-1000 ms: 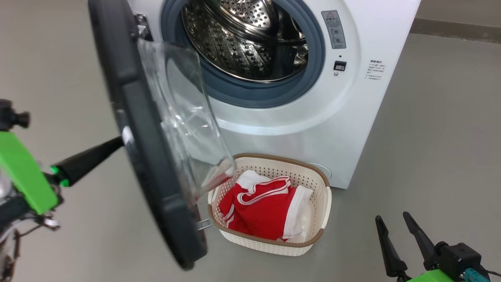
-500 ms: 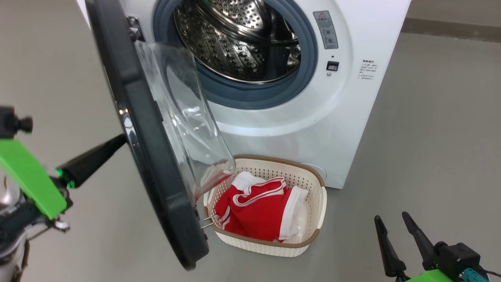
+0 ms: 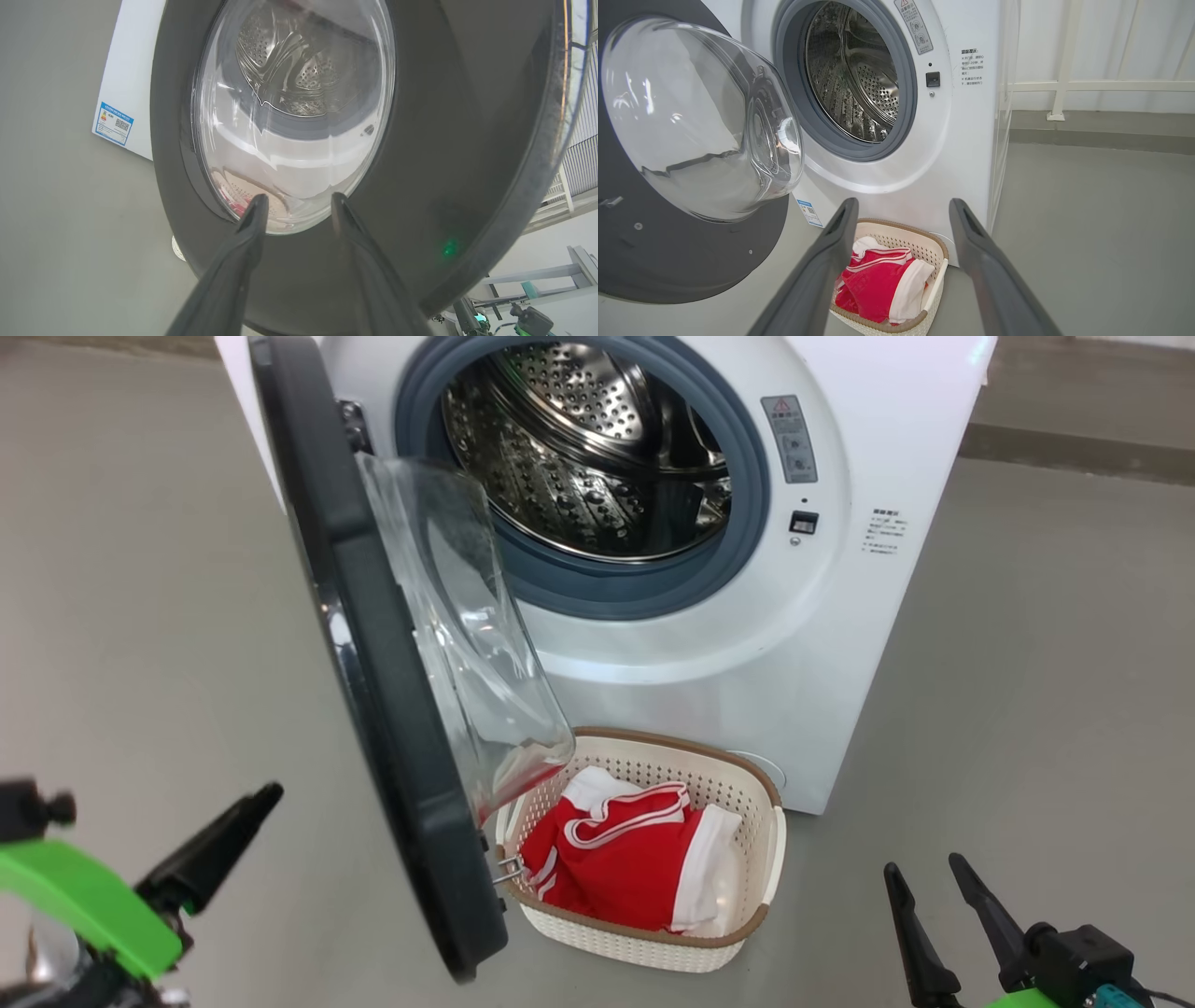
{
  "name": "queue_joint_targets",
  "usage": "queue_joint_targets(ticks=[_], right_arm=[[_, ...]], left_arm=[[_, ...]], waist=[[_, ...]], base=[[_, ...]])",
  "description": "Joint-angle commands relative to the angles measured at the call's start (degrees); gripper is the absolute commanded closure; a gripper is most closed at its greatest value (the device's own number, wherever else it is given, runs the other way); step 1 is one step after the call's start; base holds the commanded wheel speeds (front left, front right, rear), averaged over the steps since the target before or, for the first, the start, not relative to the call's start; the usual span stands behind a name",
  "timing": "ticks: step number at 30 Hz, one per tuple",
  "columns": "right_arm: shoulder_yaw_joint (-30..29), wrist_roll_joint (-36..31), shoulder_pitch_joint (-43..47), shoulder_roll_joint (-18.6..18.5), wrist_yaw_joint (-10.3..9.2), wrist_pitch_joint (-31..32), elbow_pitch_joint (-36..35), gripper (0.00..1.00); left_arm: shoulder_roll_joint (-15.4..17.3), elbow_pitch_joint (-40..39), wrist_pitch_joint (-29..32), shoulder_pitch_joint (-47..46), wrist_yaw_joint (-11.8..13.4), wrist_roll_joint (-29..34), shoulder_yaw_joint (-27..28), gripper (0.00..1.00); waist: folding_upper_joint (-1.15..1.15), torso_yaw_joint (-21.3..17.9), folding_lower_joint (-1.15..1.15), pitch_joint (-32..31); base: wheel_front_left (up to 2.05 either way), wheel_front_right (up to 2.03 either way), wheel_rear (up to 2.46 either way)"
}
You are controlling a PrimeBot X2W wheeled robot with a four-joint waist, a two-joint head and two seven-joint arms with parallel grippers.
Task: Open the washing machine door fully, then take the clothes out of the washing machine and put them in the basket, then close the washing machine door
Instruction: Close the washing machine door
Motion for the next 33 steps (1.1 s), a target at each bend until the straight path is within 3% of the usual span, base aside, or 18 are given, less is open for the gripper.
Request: queue_joint_targets(ticks=[1,10,25,33], right_arm=[[1.49,0.56,-0.95,-0.40,0.43,-0.37,-1.14,0.00],[2.01,0.61,-0.76,-0.33,0.43,-0.37,-0.83,0.00],[2.62,0.54,-0.72,-0.31,0.43,-0.37,-0.74,0.00],[2.59,0.60,-0.79,-0.50,0.43,-0.37,-0.65,0.00]], left_arm=[[2.05,-0.08,-1.97,-0.68,-0.38,0.04,2.61,0.00],[-0.09,3.69,-9.30,4.31,-0.38,-0.99,1.39,0.00],[-3.42,8.17,-28.02,10.68,-0.38,1.77,-4.07,0.00],[-4.72,11.61,-34.06,11.48,-0.38,6.32,-6.19,0.00]], waist=[[0.00,0.35,0.00,-0.37],[0.00,0.91,0.00,-1.17],[0.00,1.66,0.00,-1.21],[0.00,1.43,0.00,-1.07]], base=[[0.00,0.00,0.00],[0.00,0.00,0.00],[0.00,0.00,0.00],[0.00,0.00,0.00]])
